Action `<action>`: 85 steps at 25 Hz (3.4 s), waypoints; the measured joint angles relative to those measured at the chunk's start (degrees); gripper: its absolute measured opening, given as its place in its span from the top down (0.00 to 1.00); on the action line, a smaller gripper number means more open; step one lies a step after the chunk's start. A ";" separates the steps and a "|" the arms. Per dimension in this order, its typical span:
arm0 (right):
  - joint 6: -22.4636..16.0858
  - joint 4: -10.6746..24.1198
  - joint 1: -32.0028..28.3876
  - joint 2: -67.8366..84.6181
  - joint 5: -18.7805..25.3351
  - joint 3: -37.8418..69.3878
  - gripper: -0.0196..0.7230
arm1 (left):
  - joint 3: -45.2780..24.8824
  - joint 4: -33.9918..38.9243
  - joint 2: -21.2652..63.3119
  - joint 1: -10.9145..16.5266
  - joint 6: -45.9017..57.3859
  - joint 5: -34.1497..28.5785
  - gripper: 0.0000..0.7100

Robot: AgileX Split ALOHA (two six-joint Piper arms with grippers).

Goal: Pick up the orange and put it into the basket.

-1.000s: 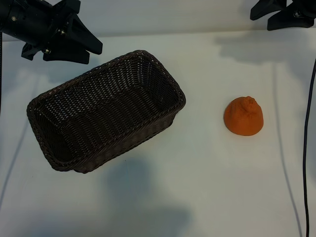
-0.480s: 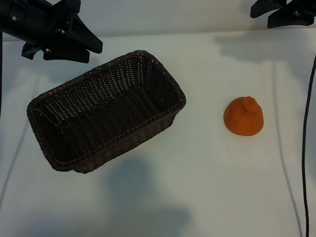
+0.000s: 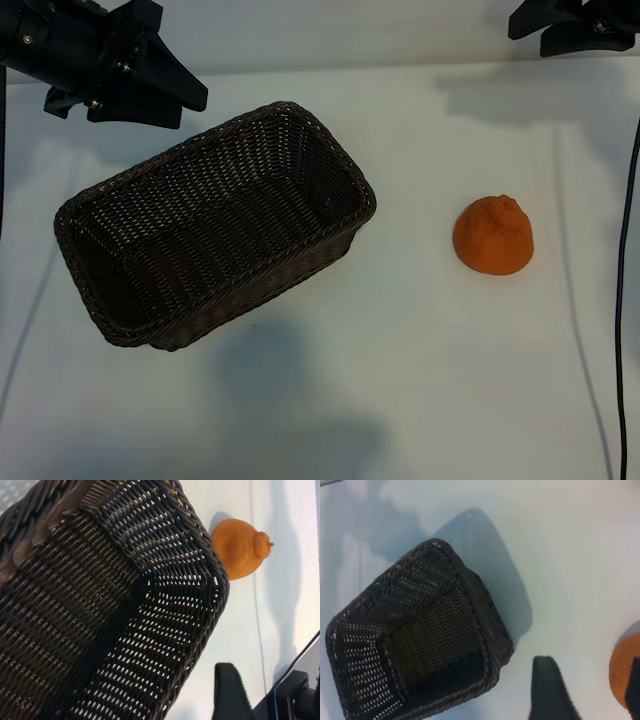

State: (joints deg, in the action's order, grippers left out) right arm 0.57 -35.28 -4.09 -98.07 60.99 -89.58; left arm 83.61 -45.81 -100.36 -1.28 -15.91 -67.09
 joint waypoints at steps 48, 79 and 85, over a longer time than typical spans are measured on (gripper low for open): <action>7.02 4.02 0.00 0.00 0.75 0.00 0.60 | -21.46 35.92 20.23 7.64 32.56 0.47 0.37; 7.02 4.06 0.00 0.00 1.08 0.00 0.60 | -21.52 36.22 8.98 7.64 37.35 12.21 0.37; 7.06 4.06 0.00 0.00 1.08 0.00 0.60 | -21.52 35.34 7.08 7.64 37.13 14.59 0.37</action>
State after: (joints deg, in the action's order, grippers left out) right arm 7.63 -31.22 -4.09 -98.07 62.07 -89.58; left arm 62.09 -10.47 -93.28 6.37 21.22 -52.50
